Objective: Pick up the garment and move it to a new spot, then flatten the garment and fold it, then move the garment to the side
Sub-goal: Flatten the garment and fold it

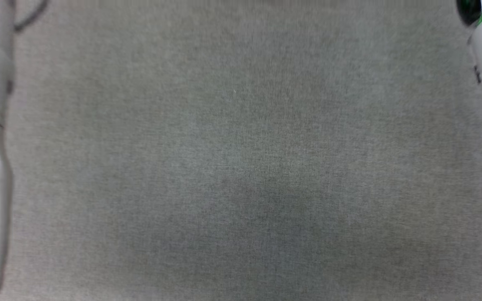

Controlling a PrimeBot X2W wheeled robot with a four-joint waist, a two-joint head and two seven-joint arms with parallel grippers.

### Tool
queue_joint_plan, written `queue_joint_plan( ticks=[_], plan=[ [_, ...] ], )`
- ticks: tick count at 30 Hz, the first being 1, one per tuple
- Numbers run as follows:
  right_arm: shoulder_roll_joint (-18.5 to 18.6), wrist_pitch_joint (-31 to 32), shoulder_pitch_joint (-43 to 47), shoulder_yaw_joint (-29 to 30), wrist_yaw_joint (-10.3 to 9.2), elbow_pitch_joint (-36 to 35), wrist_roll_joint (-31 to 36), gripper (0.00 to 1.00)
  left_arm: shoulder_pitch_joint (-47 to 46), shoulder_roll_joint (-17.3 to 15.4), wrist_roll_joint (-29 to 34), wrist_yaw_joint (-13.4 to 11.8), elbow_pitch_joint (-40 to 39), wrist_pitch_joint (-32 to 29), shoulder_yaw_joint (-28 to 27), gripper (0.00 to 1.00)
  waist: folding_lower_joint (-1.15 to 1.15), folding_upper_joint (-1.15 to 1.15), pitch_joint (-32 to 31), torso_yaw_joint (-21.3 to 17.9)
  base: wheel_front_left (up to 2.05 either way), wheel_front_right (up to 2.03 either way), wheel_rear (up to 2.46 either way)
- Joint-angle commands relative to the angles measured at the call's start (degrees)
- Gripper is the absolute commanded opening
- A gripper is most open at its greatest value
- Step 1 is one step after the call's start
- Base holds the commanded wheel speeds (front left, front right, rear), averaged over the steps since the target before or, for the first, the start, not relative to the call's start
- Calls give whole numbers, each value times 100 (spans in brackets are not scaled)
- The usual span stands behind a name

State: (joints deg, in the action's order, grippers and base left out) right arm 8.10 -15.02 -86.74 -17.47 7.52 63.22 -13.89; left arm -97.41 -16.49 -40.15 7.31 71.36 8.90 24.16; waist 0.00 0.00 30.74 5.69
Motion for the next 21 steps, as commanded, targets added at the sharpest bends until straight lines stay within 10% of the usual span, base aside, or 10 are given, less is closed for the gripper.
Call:
queue_joint_plan(
  ticks=[1, 21],
  plan=[
    [22, 54, 199, -131, -4, 20, -197, 0, 199, 27, -60, 20, -27, -85, 58, 0, 0, 0, -556, 30, 0, 0, 0],
    [1780, 1799, 3569, -2061, -3, -2661, -3408, 0, 3477, -244, -752, 21, -916, -1136, 889, 0, 0, 0, -2373, 339, 0, 0, 0]
  ],
)
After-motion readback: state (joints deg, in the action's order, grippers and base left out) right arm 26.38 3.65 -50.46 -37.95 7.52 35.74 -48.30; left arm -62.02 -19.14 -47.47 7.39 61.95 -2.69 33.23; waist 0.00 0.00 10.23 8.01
